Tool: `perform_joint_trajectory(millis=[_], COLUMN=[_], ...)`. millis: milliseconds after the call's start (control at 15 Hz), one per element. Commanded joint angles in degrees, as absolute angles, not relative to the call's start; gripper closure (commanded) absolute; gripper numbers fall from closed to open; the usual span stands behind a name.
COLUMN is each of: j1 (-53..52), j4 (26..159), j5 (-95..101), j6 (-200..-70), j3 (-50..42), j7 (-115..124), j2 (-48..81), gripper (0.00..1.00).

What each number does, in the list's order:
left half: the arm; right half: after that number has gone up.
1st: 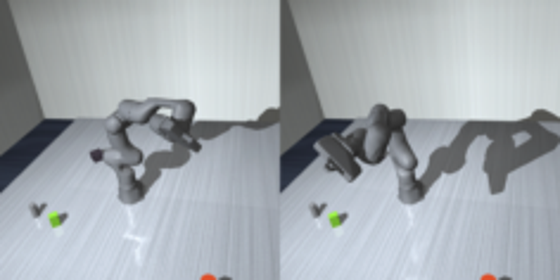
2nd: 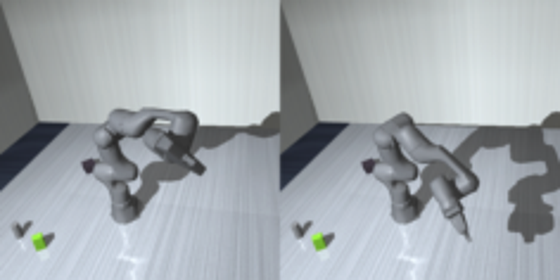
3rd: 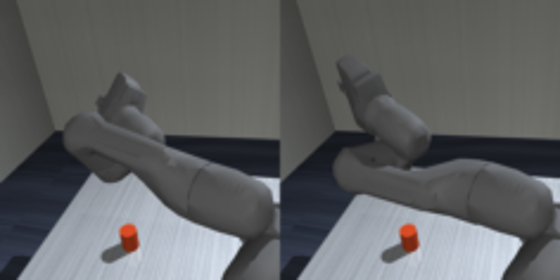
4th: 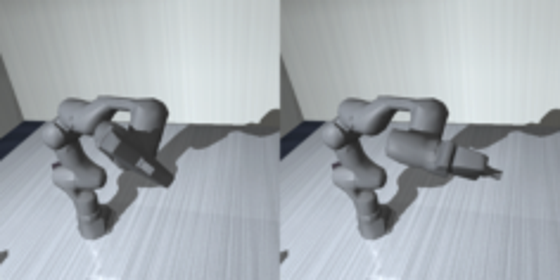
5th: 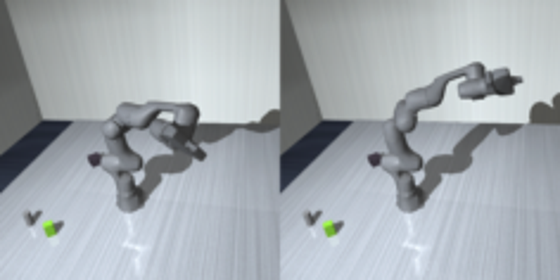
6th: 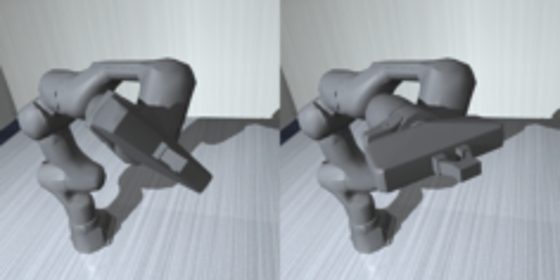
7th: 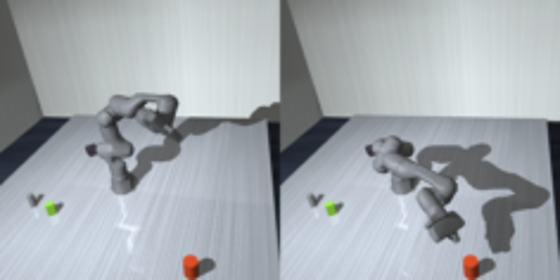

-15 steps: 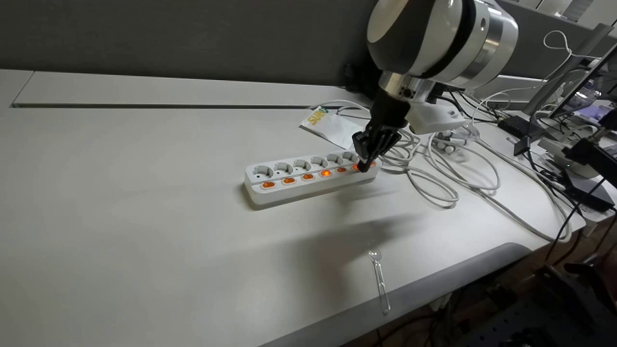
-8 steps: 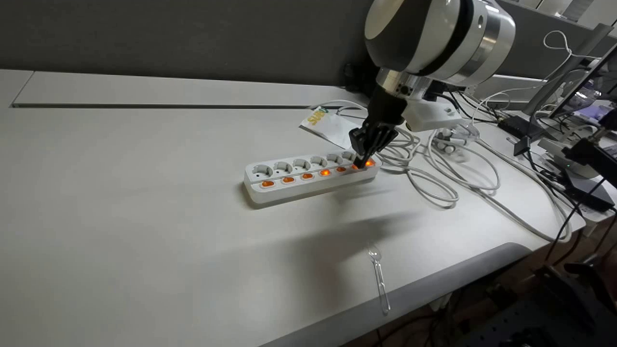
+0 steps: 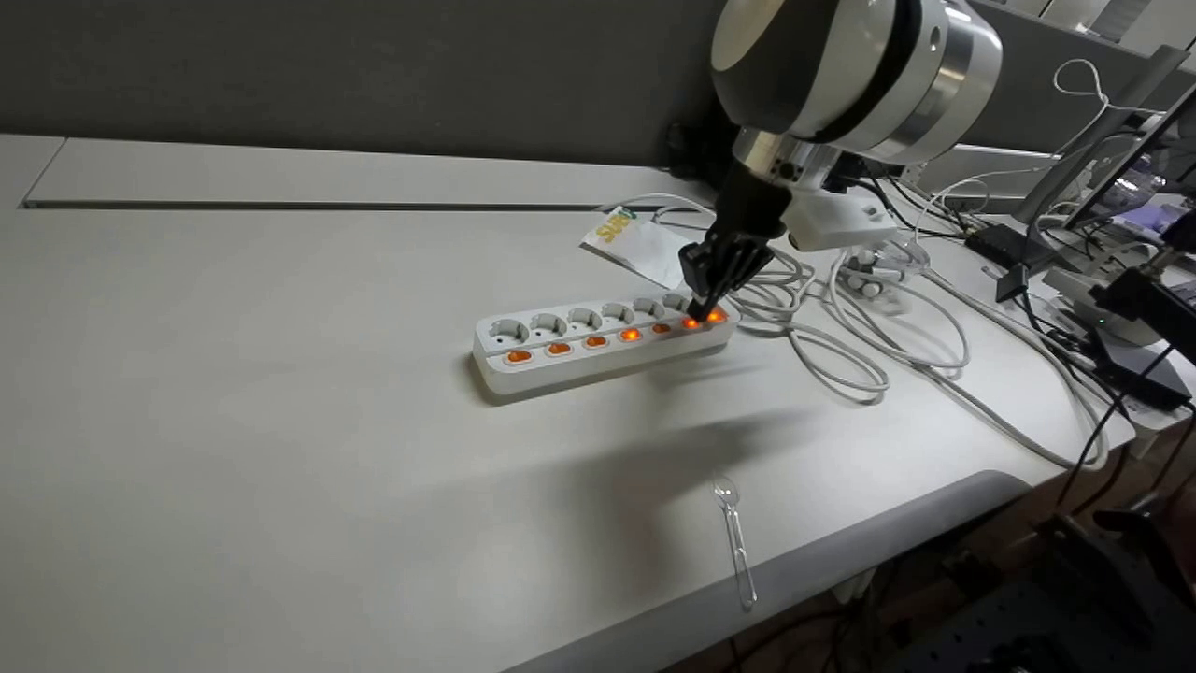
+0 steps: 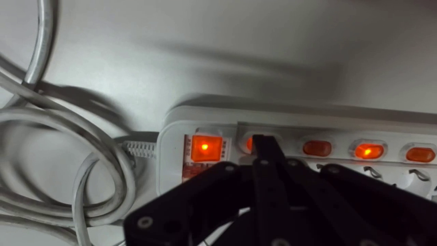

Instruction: Turn off the second switch from the right on the extension cable

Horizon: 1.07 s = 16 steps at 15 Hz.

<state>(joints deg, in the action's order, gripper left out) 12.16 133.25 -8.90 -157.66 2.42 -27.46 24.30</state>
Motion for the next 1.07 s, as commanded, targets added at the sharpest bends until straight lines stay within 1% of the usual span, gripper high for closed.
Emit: perform_joint_trajectory(millis=[0,667,1000], j1=[13.3,12.9,12.0], j4=[132.2,131.9,131.0], j5=[-8.3,-7.8,-6.6], j6=[-157.3,-157.4,-156.4], j3=[3.3,3.0,1.3], j7=[-25.6,-24.8,-22.3], j2=[25.0,26.3,28.6], gripper=[1.0,1.0,1.0])
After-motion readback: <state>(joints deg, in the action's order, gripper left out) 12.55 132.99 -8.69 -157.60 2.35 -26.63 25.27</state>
